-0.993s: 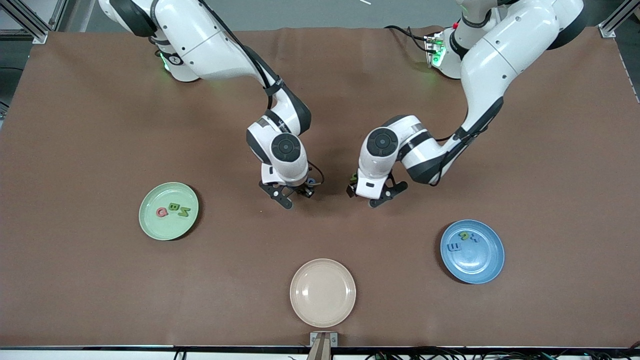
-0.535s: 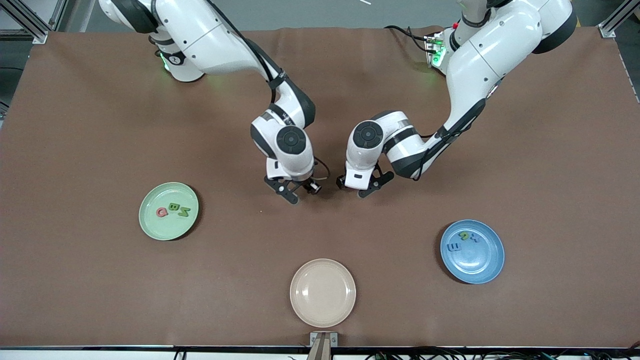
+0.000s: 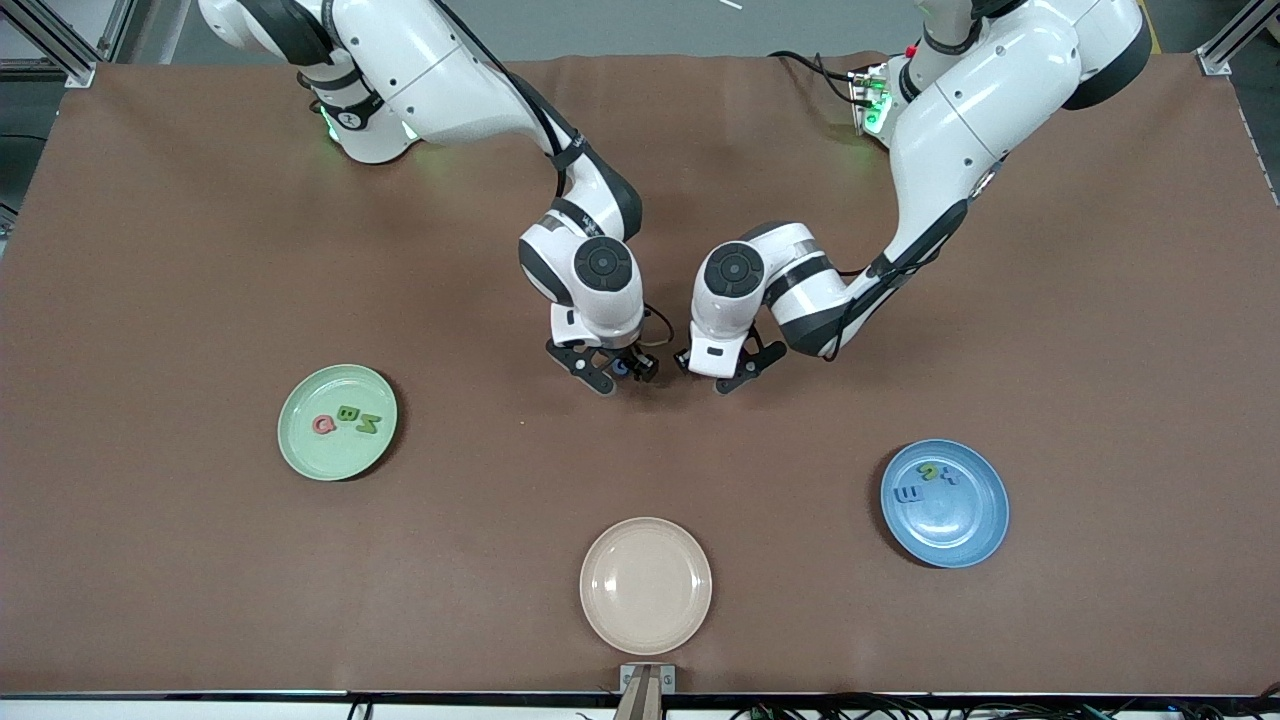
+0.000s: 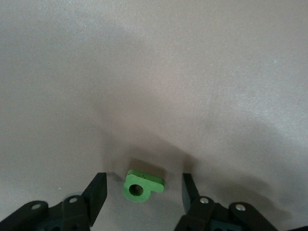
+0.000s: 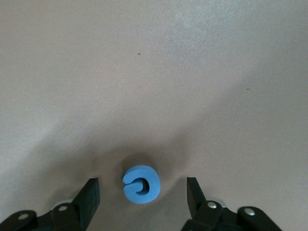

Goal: Sort upper and lower case letters into plates
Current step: 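Grasp the blue C with the right gripper while the left gripper grasps the a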

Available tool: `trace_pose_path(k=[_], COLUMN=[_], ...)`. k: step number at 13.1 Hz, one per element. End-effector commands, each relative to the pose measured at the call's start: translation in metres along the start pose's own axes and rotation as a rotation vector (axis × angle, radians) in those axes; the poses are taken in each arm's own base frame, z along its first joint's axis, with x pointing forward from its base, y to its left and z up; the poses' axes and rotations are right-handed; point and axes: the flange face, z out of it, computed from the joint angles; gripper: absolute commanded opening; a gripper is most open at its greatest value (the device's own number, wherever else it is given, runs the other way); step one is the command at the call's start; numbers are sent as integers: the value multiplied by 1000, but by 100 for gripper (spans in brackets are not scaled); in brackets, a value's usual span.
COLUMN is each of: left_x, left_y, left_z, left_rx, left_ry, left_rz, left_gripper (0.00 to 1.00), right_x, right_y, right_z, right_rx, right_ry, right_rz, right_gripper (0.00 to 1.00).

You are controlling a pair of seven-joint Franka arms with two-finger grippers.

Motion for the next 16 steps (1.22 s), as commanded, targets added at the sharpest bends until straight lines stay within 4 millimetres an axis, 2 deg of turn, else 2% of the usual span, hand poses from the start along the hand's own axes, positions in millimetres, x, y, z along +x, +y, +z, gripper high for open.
trace_pose_path(k=[1, 2, 3, 6, 8, 9, 10, 11, 12, 13, 15, 16], left_x=[-2, -2, -2, -2, -1, 1, 6, 14, 20, 26, 48, 65], left_y=[-1, -1, -1, -1, 0, 0, 0, 1, 4, 7, 7, 7], left_z=[4, 4, 4, 4, 4, 3, 0, -5, -11, -16, -29, -42], left_rx=[-9, -9, -9, -9, -10, -11, -16, -25, -35, -43, -56, -59], left_ry=[24, 24, 24, 24, 25, 26, 31, 37, 44, 49, 74, 92], left_rz=[5, 5, 5, 6, 9, 9, 12, 4, 9, 15, 15, 14], left_gripper=[63, 59, 56, 40, 21, 12, 7, 5, 4, 3, 1, 1], right_x=[0, -1, -2, -10, -9, -2, 3, 10, 25, 54, 122, 158], right_y=[4, 4, 3, 2, 4, 5, 6, 7, 10, 18, 45, 67], right_z=[2, 2, 3, 1, 2, 3, 4, 1, -5, -26, -70, -83], right_rx=[2, 4, 7, 15, 10, 5, 2, -1, -4, -49, -89, -102], right_ry=[22, 22, 21, 20, 21, 21, 20, 21, 22, 15, -5, -15], right_rz=[-4, -4, -3, 4, 6, 12, 11, 9, -4, -38, -122, -167], right_gripper=[62, 53, 49, 47, 6, 0, 0, 0, 0, 0, 0, 0])
